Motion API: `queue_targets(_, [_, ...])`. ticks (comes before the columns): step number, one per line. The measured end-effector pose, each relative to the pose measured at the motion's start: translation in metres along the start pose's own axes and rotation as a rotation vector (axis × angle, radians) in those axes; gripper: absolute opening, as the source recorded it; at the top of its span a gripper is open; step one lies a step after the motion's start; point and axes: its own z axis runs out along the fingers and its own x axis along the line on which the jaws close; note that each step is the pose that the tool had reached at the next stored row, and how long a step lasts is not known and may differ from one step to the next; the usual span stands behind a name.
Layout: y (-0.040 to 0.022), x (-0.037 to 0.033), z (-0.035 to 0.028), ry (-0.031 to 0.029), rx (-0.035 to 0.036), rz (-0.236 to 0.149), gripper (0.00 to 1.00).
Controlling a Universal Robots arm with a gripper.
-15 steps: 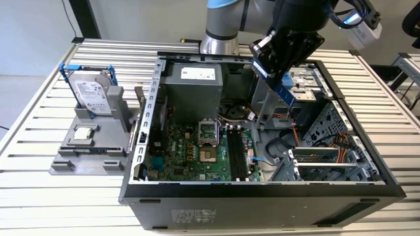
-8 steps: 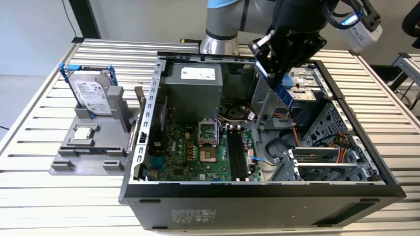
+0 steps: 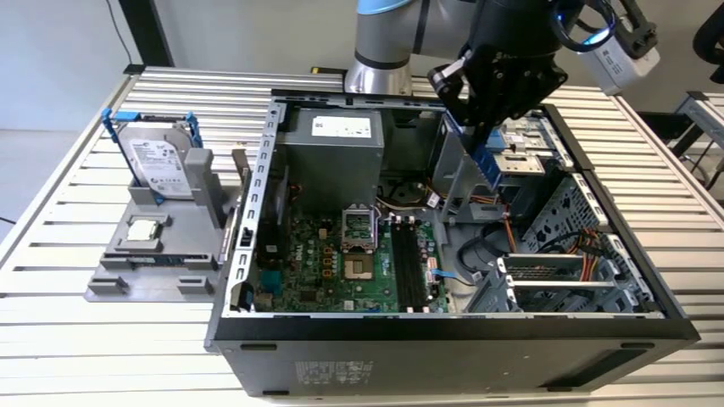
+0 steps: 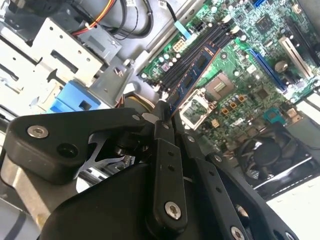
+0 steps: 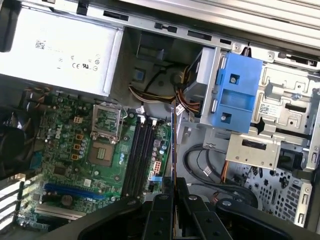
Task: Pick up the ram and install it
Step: 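Insert the ram into the slot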
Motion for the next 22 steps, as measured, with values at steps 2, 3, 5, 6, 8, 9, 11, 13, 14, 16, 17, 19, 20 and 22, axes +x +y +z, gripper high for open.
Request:
queue_targets(2, [-0.0004, 0.0001, 0.0000, -0.0011, 0.0009, 0.021, 0.00])
queue_targets(3, [-0.0006, 0.0001, 0.0000, -0.0016, 0.0013, 0.032, 0.00])
queue_targets(5, [-0.0007, 0.0001, -0.0001, -0.0026, 0.0023, 0.054, 0.00])
queue_targets(6, [-0.0008, 0.0001, -0.0001, -0.0032, 0.0028, 0.064, 0.00])
queue_targets(8, [-0.0009, 0.0002, -0.0001, -0.0041, 0.0035, 0.083, 0.00])
queue_targets(9, [-0.0009, 0.0002, -0.0001, -0.0045, 0.0039, 0.092, 0.00])
queue_targets(11, [-0.0011, 0.0002, 0.0000, -0.0044, 0.0045, 0.109, 0.00])
queue_targets(13, [-0.0011, 0.0003, -0.0001, -0.0027, 0.0046, 0.120, 0.00])
queue_targets(14, [-0.0012, 0.0003, 0.0000, -0.0020, 0.0046, 0.123, 0.00])
queue_targets(16, [-0.0012, 0.0002, -0.0001, 0.0002, 0.0046, 0.126, 0.00])
queue_targets(17, [-0.0012, 0.0002, -0.0001, 0.0016, 0.0044, 0.128, 0.00])
queue_targets(19, [-0.0014, 0.0003, 0.0000, 0.0043, 0.0041, 0.131, 0.00])
queue_targets(20, [-0.0014, 0.0003, 0.0000, 0.0045, 0.0040, 0.132, 0.00])
queue_targets(22, [-0.0014, 0.0003, -0.0001, 0.0045, 0.0027, 0.132, 0.00])
